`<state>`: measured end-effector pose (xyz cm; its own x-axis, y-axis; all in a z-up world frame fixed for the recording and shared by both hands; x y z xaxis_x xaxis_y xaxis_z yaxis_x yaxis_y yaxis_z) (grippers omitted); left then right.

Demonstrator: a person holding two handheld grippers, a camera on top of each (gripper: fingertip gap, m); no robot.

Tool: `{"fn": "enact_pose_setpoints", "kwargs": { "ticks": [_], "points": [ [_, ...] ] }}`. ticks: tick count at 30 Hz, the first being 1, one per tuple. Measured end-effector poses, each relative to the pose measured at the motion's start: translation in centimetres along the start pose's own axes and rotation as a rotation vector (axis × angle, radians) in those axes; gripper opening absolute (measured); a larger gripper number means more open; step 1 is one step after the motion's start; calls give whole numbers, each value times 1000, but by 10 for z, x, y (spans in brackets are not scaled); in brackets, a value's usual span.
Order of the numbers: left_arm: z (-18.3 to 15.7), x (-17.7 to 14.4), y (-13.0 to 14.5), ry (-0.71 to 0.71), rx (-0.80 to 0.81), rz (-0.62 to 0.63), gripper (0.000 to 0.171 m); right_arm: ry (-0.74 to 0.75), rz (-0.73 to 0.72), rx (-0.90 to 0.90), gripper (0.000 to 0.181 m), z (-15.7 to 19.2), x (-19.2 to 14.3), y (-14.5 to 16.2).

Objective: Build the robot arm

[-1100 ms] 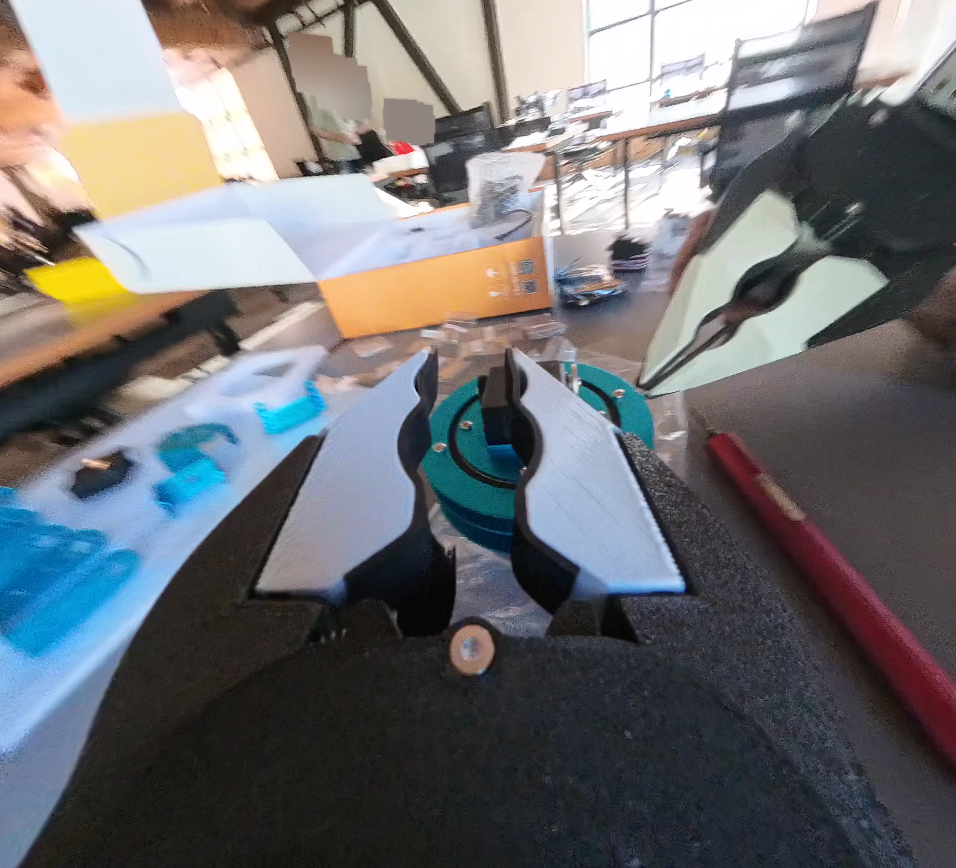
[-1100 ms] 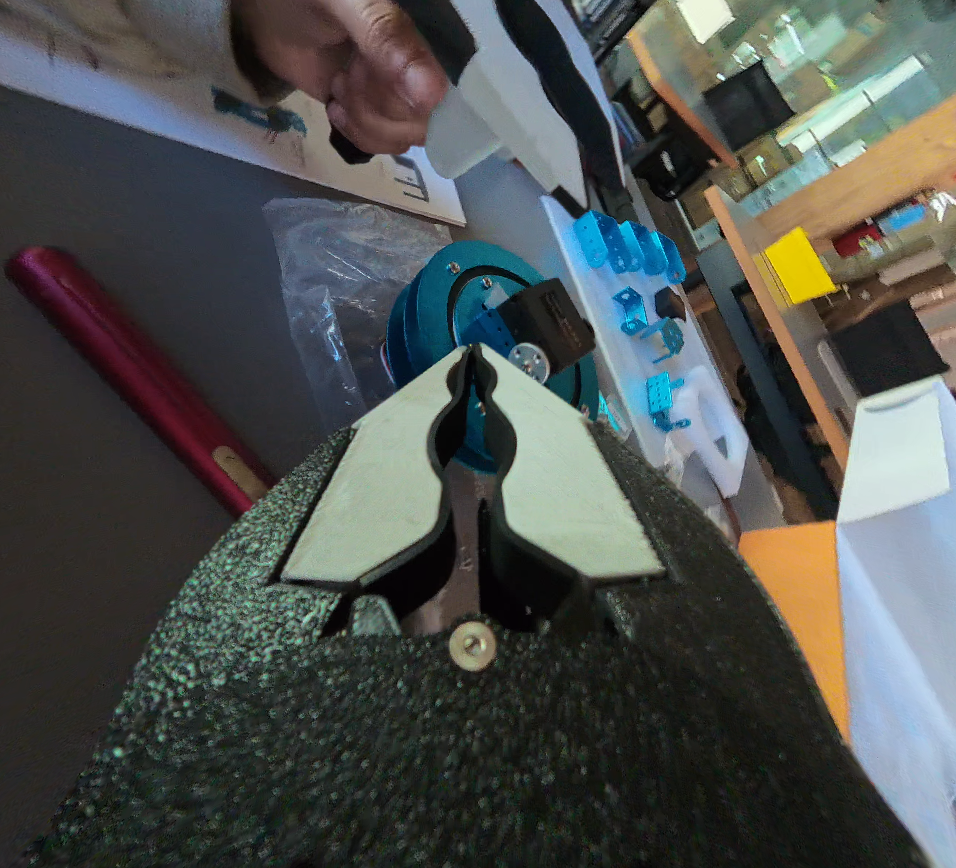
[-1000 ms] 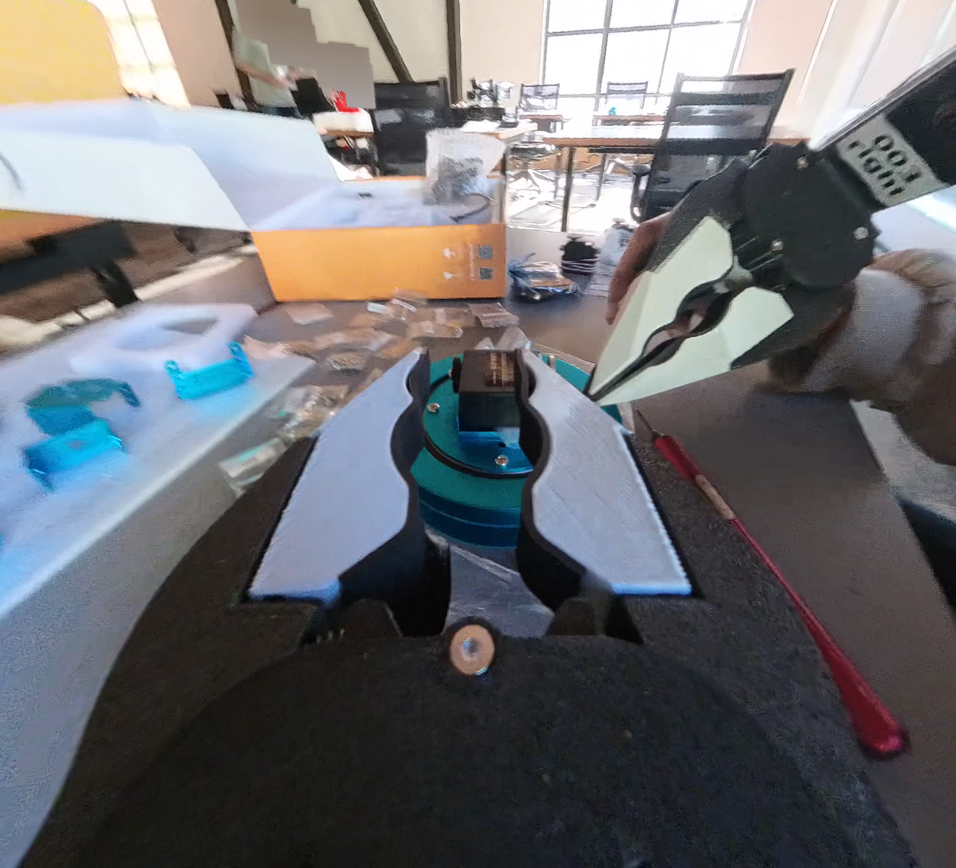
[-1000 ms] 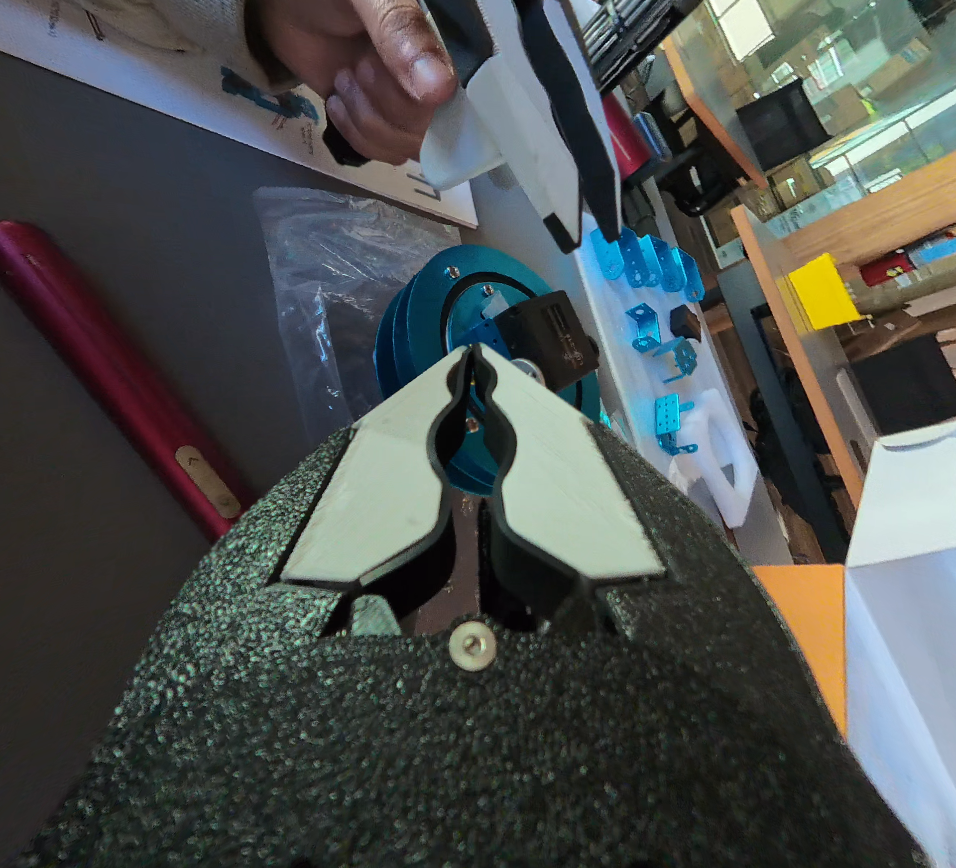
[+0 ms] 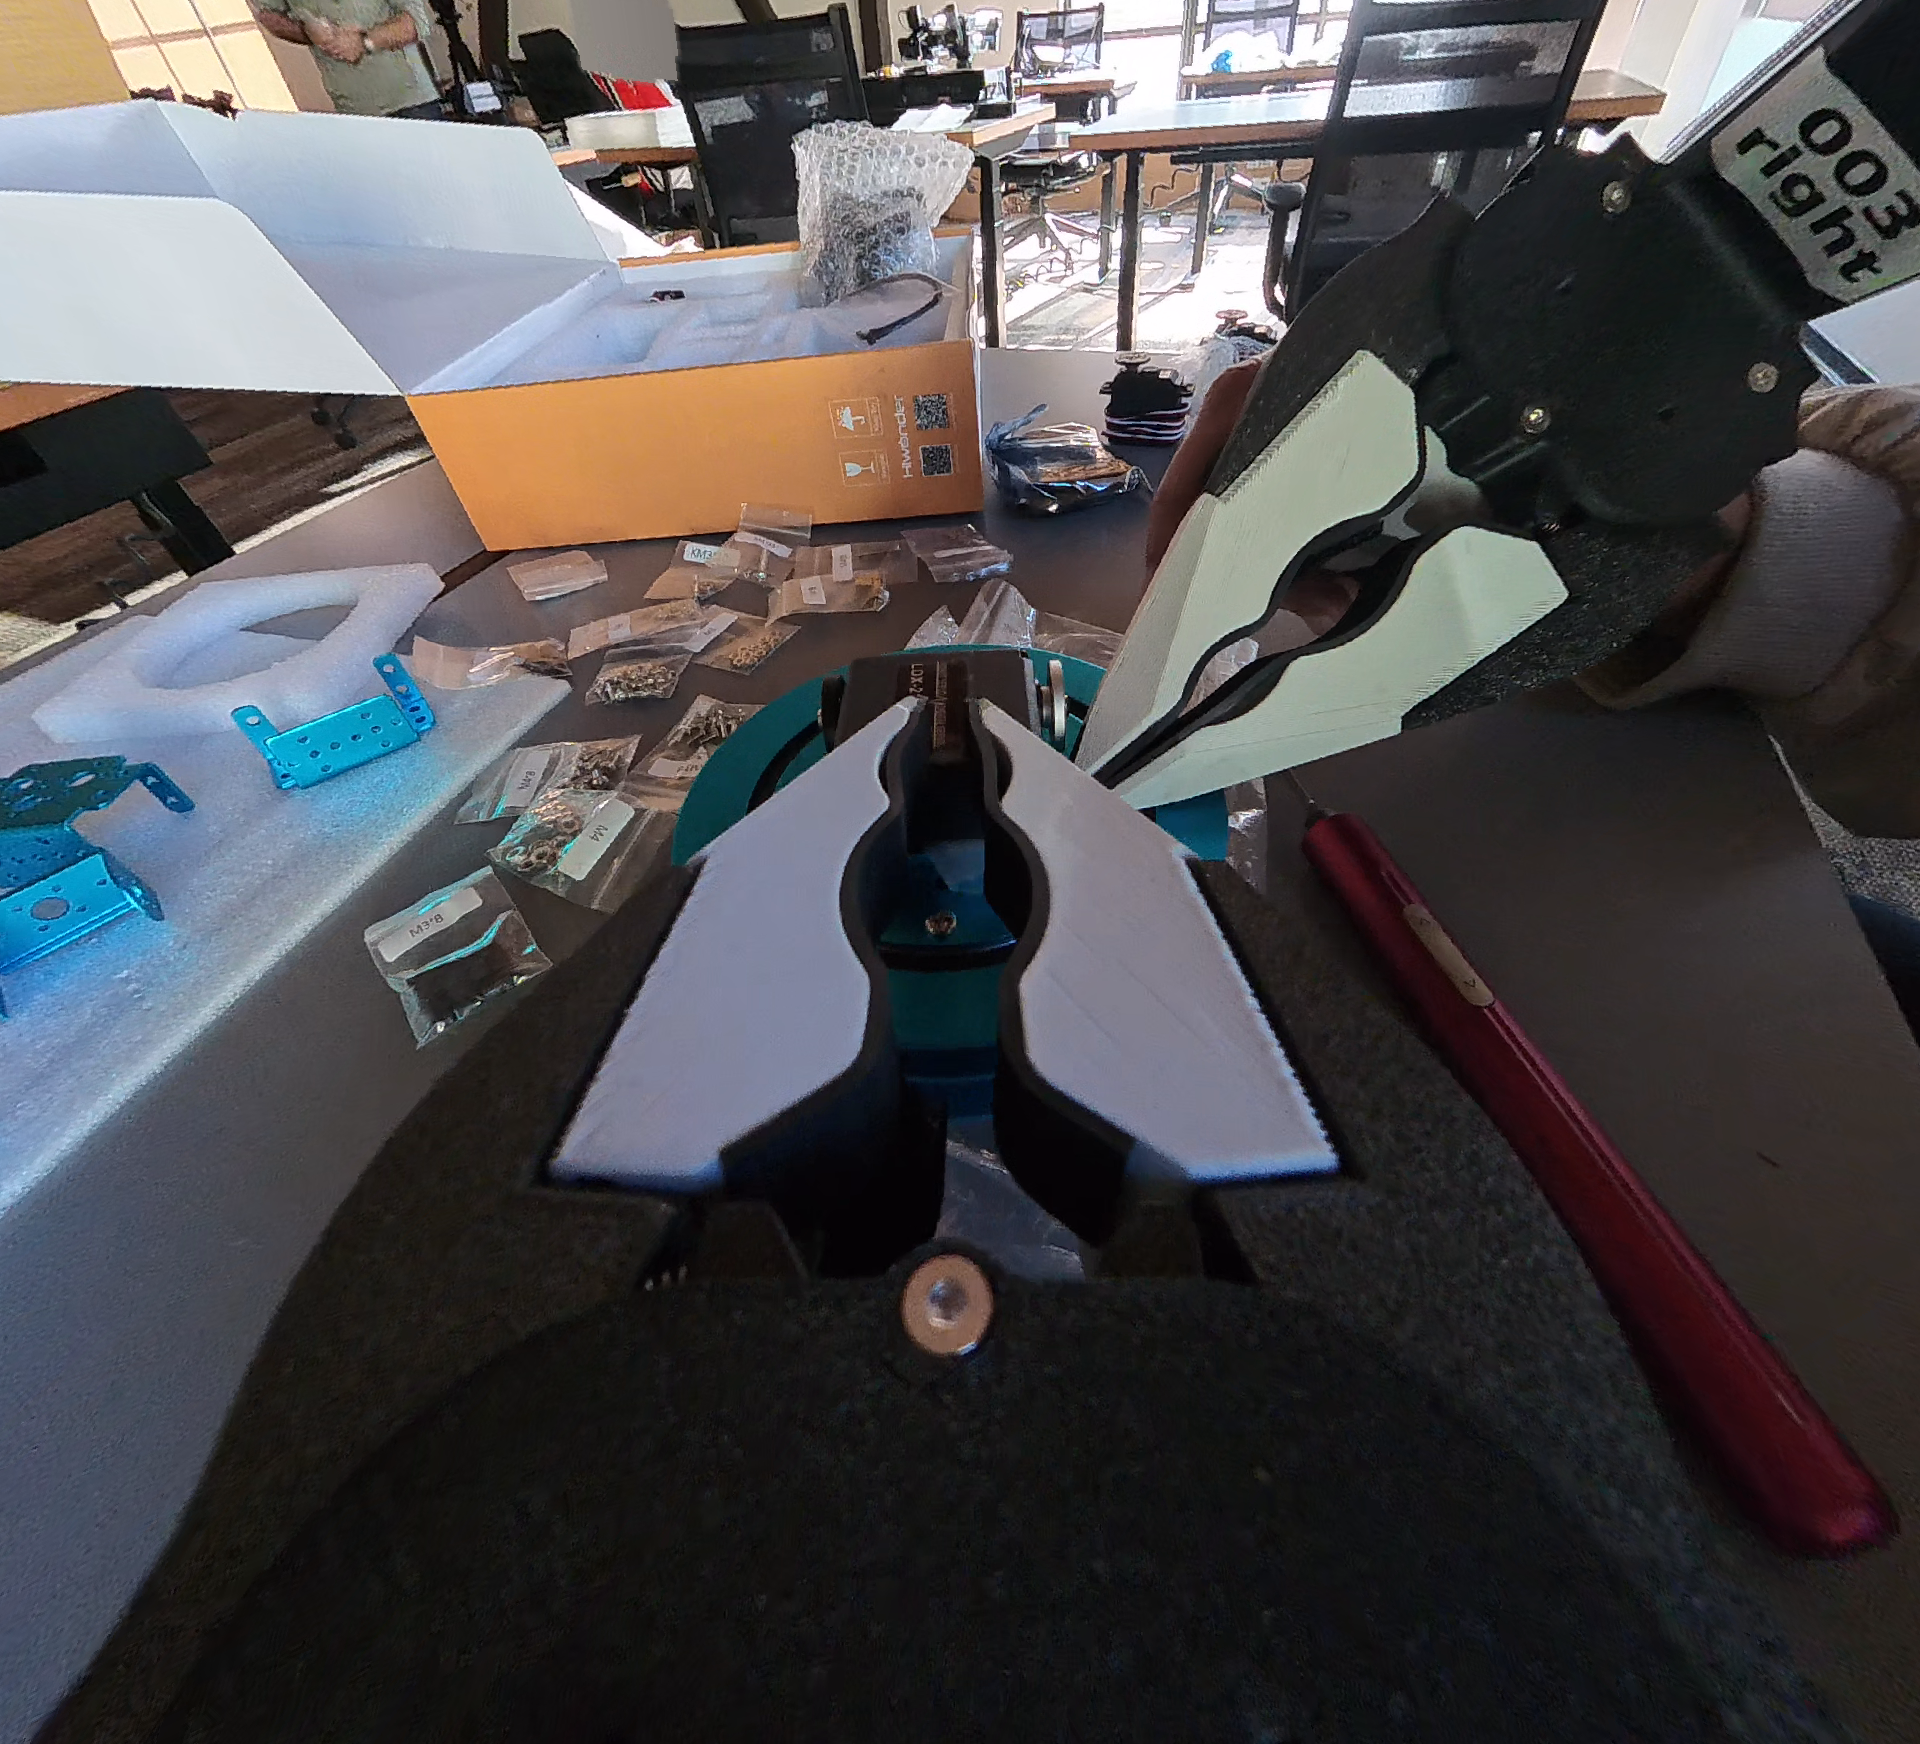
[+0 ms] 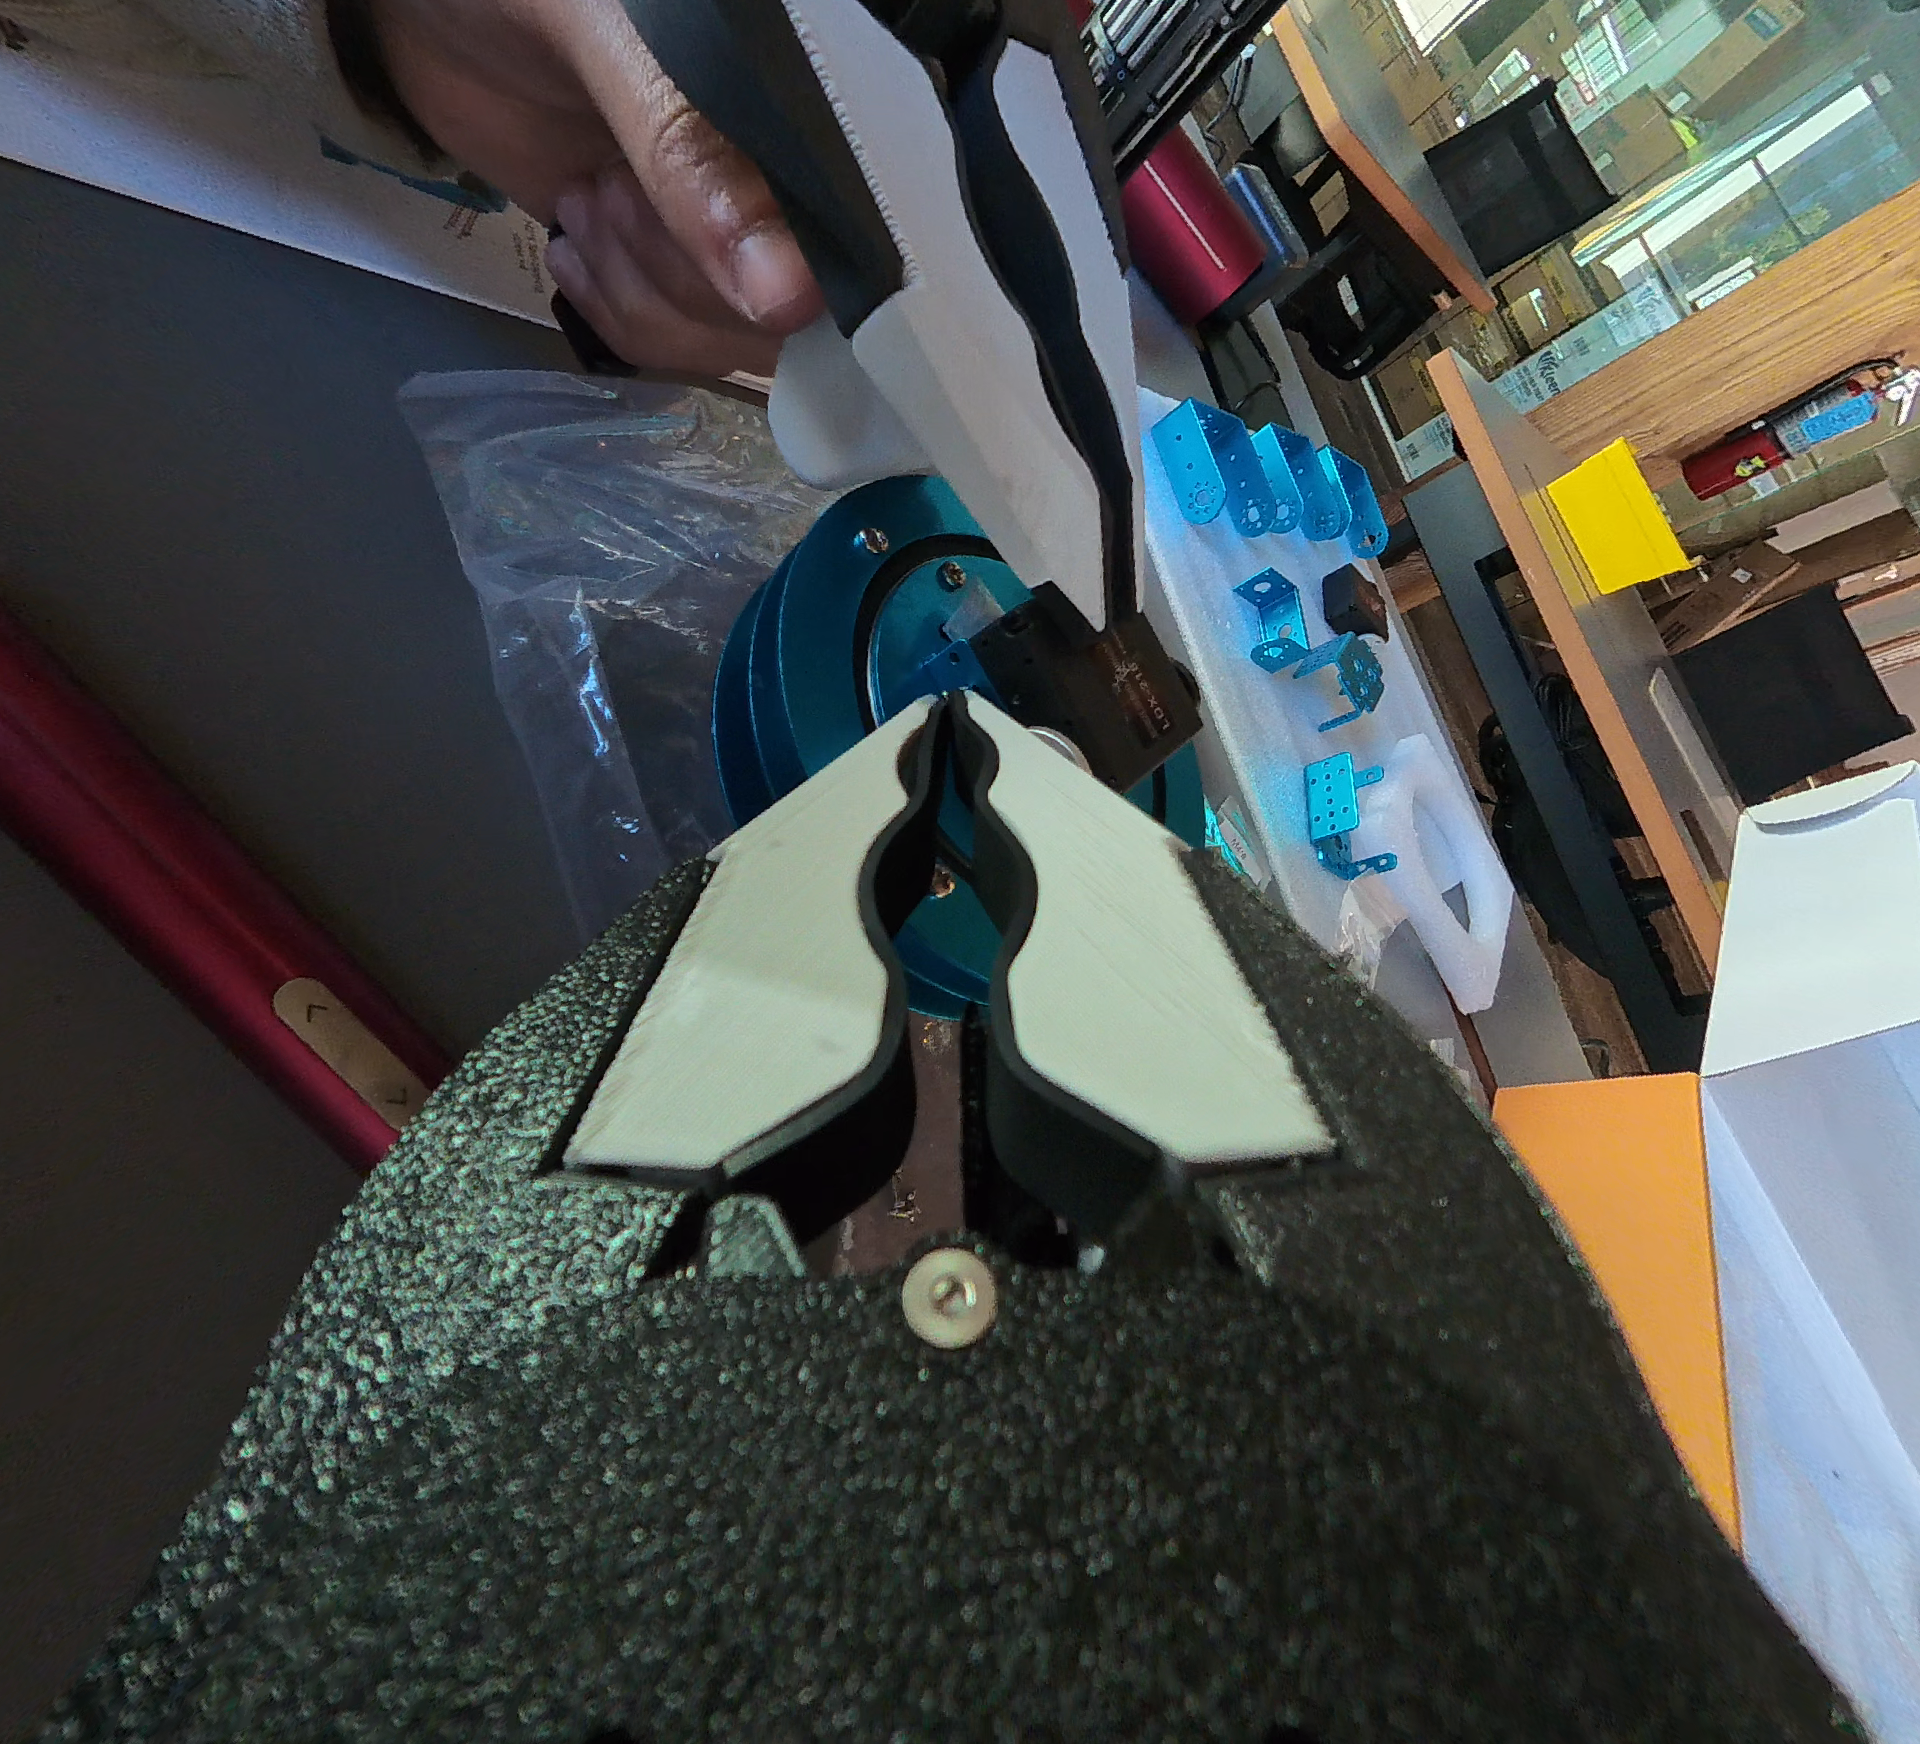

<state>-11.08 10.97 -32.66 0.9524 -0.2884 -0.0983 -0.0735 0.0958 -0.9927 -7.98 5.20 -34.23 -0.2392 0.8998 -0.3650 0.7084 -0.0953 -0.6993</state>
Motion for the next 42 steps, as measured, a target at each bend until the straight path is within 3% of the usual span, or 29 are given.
{"fn": "enact_pose_setpoints", "kwargs": {
  "ticks": [35, 42],
  "points": [
    [1, -1, 1, -10, -14, 3, 2, 155, 99, -15, 0, 2, 5, -5],
    [20, -6, -9, -35, -97, -44, 25, 170, 106, -36, 0, 2, 4, -4]
  ]
}}
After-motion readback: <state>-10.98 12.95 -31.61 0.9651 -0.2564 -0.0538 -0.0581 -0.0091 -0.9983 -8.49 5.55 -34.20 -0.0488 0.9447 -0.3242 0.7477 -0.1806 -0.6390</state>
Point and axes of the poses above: each gripper's, where its closed fingertips meet, x out along the fingers, y out of its underside, z = x × y across the jaws, the point moved 4 cm from there along -x, back along the fingers, and after that the axes turned 4 degrees about -z, right-handed, at the moved point
